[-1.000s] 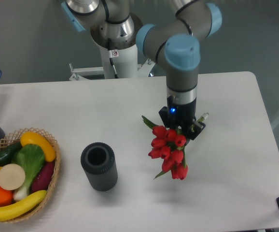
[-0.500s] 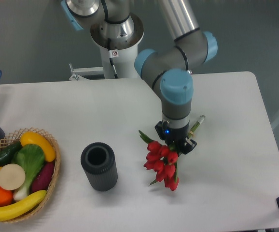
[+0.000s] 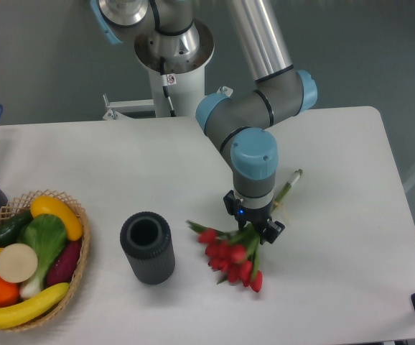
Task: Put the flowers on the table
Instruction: 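Lower the tulip bouquet onto the table surface, then open the gripper to release the tulip stems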
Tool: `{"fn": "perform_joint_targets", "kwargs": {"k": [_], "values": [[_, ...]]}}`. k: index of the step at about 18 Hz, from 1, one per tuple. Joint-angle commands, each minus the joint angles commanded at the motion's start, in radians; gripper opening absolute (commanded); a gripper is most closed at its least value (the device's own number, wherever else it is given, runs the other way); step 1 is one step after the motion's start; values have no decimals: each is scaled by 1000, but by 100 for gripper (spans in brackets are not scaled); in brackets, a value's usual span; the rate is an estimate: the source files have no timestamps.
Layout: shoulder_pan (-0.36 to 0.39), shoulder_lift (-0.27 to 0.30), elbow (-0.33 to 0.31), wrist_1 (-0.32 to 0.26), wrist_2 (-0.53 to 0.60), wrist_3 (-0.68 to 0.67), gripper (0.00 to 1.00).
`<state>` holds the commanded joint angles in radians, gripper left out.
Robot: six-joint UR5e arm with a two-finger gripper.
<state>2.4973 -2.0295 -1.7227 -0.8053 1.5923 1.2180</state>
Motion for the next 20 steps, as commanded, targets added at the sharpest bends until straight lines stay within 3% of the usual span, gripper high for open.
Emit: {"fn": "perform_joint_targets", "kwargs": {"k": [7, 12, 16, 20], "values": [[3, 98, -3, 5, -20, -112, 100], [11, 159, -2, -15, -49, -104, 100], [24, 261, 0, -99, -126, -66, 100], [83, 296, 0, -185, -146, 50, 100]]}}
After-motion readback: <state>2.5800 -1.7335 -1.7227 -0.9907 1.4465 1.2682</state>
